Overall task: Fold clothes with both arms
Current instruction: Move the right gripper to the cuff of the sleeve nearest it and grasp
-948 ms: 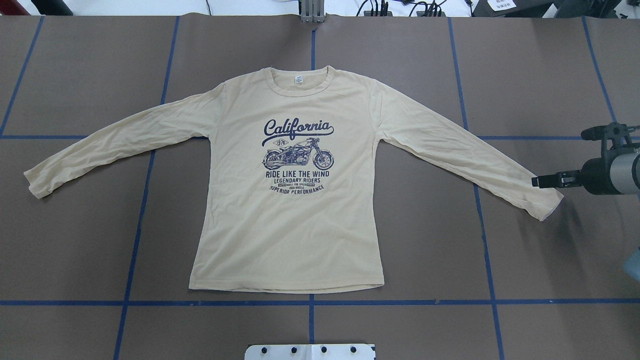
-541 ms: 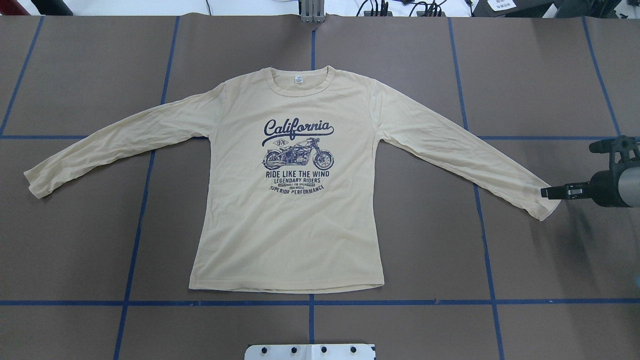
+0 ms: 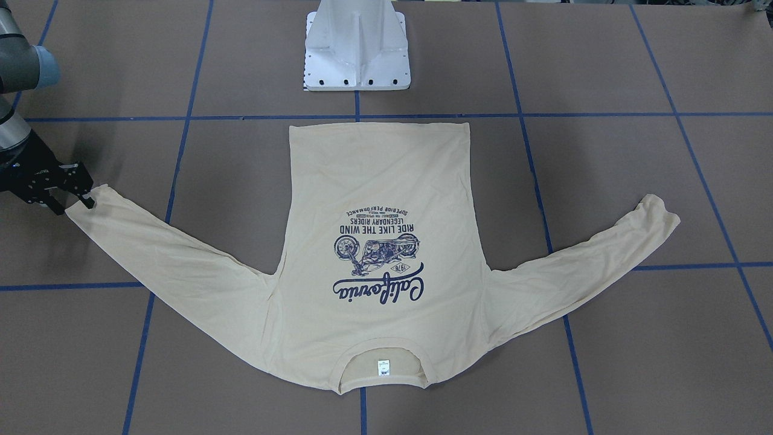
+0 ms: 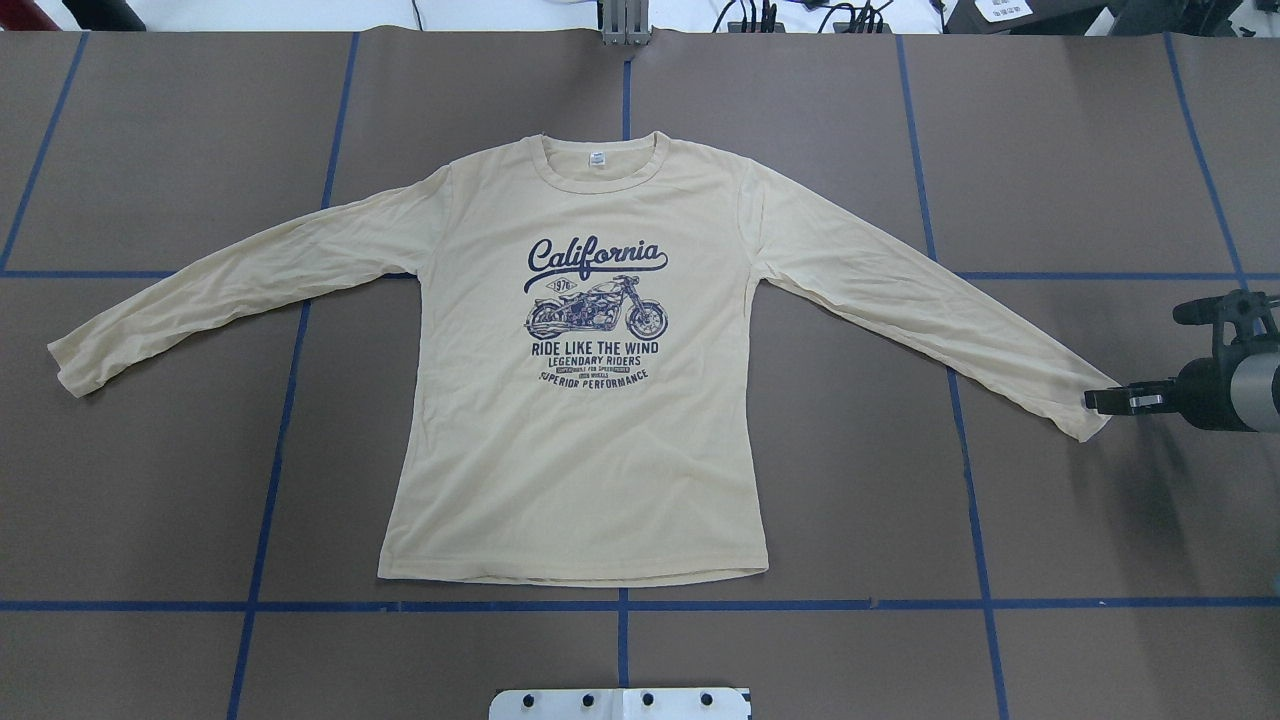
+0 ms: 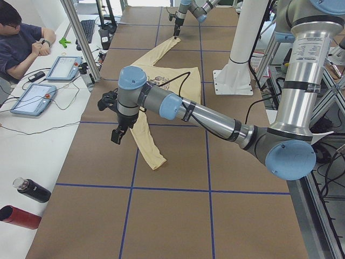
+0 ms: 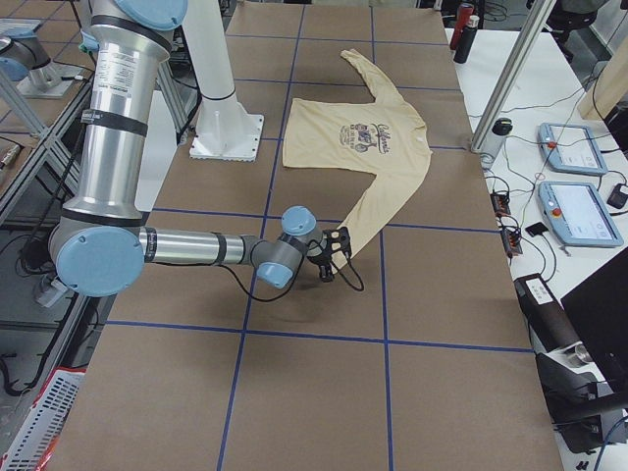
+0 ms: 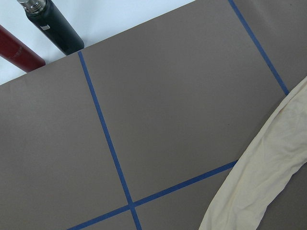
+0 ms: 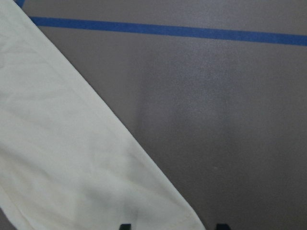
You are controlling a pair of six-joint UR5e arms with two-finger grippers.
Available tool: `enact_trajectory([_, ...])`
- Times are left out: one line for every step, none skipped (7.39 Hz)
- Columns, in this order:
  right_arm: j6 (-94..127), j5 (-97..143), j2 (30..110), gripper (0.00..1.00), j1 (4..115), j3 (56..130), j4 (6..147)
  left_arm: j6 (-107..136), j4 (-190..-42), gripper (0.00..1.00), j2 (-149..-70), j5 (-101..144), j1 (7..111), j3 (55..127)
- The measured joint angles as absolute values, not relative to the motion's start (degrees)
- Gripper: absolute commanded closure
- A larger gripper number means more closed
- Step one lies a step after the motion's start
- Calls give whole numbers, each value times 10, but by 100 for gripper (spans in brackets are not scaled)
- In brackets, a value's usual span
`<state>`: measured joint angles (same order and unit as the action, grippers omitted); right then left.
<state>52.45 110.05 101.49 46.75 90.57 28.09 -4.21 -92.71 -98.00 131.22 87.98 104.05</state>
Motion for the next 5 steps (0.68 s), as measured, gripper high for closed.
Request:
enact_trajectory([524,1100,1015,100,467,907,281,-42,-927,0,-980,1312,880,1039])
enact_trajectory([523,1100,1015,100,466,908,281,-42,-927,0,-980,1312,880,1038])
enact_trajectory([522,1101,1016,100,465,910,281,-43,-927,0,-980,1312,880,1037])
enact_trajectory([521,1100,1016,100,465,913,281,-43,-927,0,-980,1312,880,1037])
enact_trajectory([521,1101,1017,100,466,916,281,-43,-927,0,-980,1312,880,1036])
